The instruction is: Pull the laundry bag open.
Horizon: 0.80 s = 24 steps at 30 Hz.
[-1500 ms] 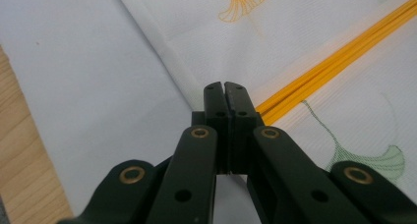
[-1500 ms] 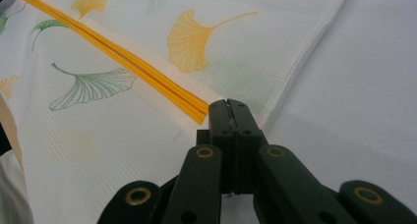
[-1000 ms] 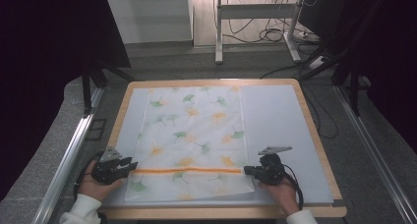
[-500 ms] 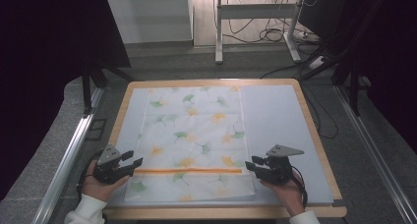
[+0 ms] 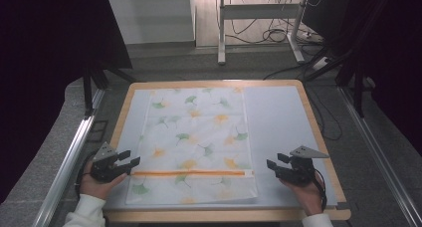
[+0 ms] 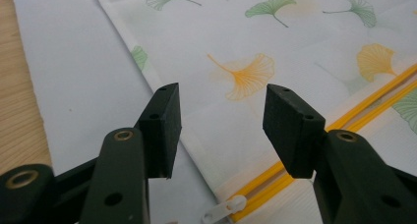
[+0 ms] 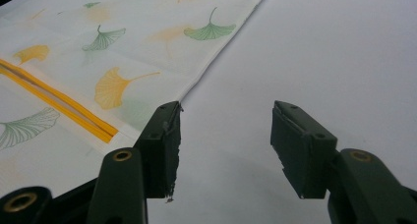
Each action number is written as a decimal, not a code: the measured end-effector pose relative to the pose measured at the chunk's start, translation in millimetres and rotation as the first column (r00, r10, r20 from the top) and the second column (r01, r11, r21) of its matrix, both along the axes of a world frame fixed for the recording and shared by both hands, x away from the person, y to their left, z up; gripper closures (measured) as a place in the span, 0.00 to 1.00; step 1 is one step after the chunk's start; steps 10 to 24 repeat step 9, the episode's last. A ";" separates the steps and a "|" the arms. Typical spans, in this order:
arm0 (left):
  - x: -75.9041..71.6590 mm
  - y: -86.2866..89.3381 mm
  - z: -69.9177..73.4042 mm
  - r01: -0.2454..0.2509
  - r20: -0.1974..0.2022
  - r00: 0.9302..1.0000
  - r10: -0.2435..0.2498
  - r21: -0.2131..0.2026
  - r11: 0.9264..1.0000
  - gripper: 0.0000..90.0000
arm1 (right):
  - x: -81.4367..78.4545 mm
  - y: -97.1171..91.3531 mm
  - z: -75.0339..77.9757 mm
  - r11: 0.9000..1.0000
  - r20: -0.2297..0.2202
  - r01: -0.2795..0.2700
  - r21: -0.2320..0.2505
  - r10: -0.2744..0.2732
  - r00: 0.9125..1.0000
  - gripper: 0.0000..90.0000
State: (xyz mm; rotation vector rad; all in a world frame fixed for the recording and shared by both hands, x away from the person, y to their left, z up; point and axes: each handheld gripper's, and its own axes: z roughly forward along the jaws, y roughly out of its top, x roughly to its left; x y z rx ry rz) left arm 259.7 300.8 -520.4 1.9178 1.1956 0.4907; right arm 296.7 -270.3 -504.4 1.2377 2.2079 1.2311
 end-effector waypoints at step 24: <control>0.6 -4.0 -1.7 0.006 -0.003 1.000 -0.006 0.029 1.000 0.48 | -0.8 6.6 -0.6 1.000 -0.007 -0.021 -0.021 0.020 1.000 0.45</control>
